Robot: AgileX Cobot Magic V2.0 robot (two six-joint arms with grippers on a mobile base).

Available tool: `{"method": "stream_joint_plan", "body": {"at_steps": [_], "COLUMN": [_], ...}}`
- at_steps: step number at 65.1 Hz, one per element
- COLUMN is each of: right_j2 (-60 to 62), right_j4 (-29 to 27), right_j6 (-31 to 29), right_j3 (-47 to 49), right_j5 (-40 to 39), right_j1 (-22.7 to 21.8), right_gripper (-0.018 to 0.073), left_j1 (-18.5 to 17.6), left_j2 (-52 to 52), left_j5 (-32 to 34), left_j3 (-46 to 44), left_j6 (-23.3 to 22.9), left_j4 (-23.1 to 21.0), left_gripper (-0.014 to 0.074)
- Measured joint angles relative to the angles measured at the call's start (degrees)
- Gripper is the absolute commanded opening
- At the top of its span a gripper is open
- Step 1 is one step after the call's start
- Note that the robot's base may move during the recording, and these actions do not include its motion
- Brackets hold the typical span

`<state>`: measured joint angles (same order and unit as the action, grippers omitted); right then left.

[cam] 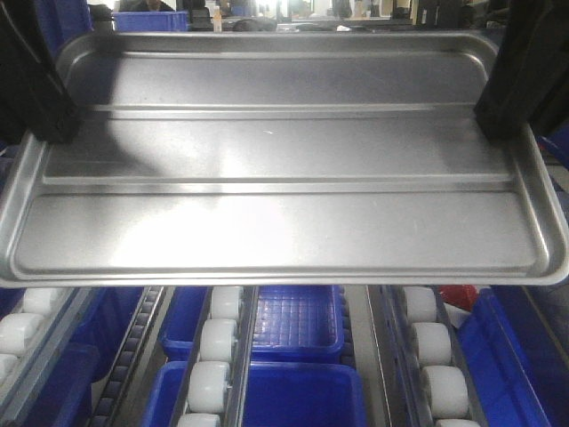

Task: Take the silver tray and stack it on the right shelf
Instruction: 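Lift the silver tray off the shelf with both grippers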

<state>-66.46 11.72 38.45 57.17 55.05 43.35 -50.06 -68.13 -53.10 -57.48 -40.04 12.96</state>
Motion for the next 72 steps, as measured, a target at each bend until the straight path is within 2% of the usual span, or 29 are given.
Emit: {"method": "stream_joint_plan", "body": {"at_steps": [72], "right_j2": [0.0], "right_j4": [-0.1], "right_j6": [0.0], "right_j3": [0.0], "right_j5": [0.2], "right_j1": [0.0], "right_gripper": [0.0058], "left_j1": [0.0], "left_j2": [-0.5], "left_j5": [-0.1], "left_j3": [0.0], "left_j6": [-0.2], "left_j4": [0.2], "left_gripper": [-0.0093]}}
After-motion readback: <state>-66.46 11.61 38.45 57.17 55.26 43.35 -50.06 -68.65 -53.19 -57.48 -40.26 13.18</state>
